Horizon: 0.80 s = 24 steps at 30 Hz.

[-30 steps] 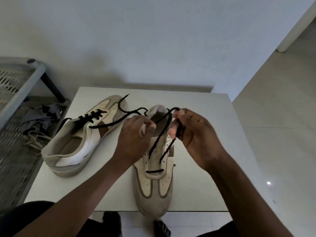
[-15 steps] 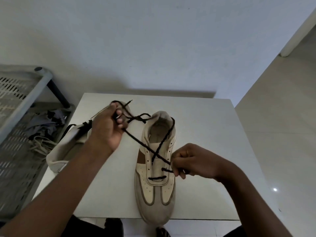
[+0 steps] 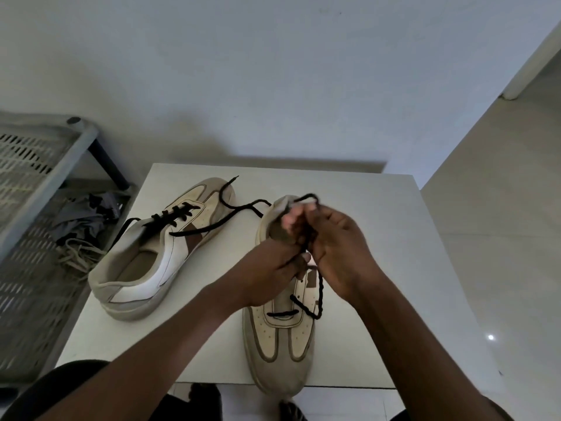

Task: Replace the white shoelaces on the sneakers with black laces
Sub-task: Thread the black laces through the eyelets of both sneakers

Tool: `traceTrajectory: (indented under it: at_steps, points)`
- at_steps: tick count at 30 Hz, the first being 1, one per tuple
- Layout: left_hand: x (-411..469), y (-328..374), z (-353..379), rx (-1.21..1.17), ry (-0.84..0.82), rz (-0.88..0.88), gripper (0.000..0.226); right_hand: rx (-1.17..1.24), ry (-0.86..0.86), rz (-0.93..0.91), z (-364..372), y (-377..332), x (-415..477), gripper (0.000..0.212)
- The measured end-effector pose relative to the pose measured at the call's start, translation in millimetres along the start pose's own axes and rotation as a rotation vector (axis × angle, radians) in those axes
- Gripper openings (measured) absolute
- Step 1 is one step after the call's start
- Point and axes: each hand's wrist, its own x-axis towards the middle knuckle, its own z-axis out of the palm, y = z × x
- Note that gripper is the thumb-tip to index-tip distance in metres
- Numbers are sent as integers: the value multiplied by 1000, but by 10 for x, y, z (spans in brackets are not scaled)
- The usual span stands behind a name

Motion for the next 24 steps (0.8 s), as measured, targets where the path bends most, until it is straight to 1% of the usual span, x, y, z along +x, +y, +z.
traceTrajectory:
  at_steps: [2, 3, 5, 7, 9, 10, 11, 12, 14, 16, 17, 21, 23, 24]
  points:
    - [3, -48, -6, -70, -34, -58, 36, 210, 92, -34, -26, -103, 19, 28]
    - [-2, -55, -13, -110, -58, -79, 36, 251, 134, -56, -60, -161, 26, 29]
    - [-7, -35, -11, -146, -89, -74, 31, 231, 210, -129, -170, -261, 27, 32]
    - [4, 1, -24, -94, -46, -26, 24, 129, 247, -213, -267, -322, 7, 36]
    - [25, -32, -115, -12, 116, 12, 18, -52, 265, -282, -309, -364, -47, 39]
    - [31, -74, -197, 33, 200, 46, 13, -157, 270, -321, -323, -382, -80, 37]
    - [33, -134, -280, 86, 250, 102, 13, -264, 272, -363, -344, -403, -117, 35]
    - [30, -218, -347, 163, 251, 148, 19, -363, 273, -404, -367, -417, -152, 32]
    - [6, -345, -419, 335, 174, 189, 28, -505, 212, -444, -401, -431, -216, 26]
    - [-33, -413, -422, 452, 89, 176, 35, -582, 130, -404, -398, -375, -251, 36]
    - [-43, -431, -424, 474, 64, 162, 37, -631, 98, -366, -375, -336, -267, 37]
    - [-109, -485, -437, 470, 16, 184, 43, -946, -93, -142, -196, -4, -329, 15]
    - [-140, -462, -388, 484, 40, 231, 47, -1130, -136, -104, -188, 175, -346, 13]
    - [-155, -443, -360, 481, 70, 246, 46, -1210, -131, -99, -189, 235, -350, 14]
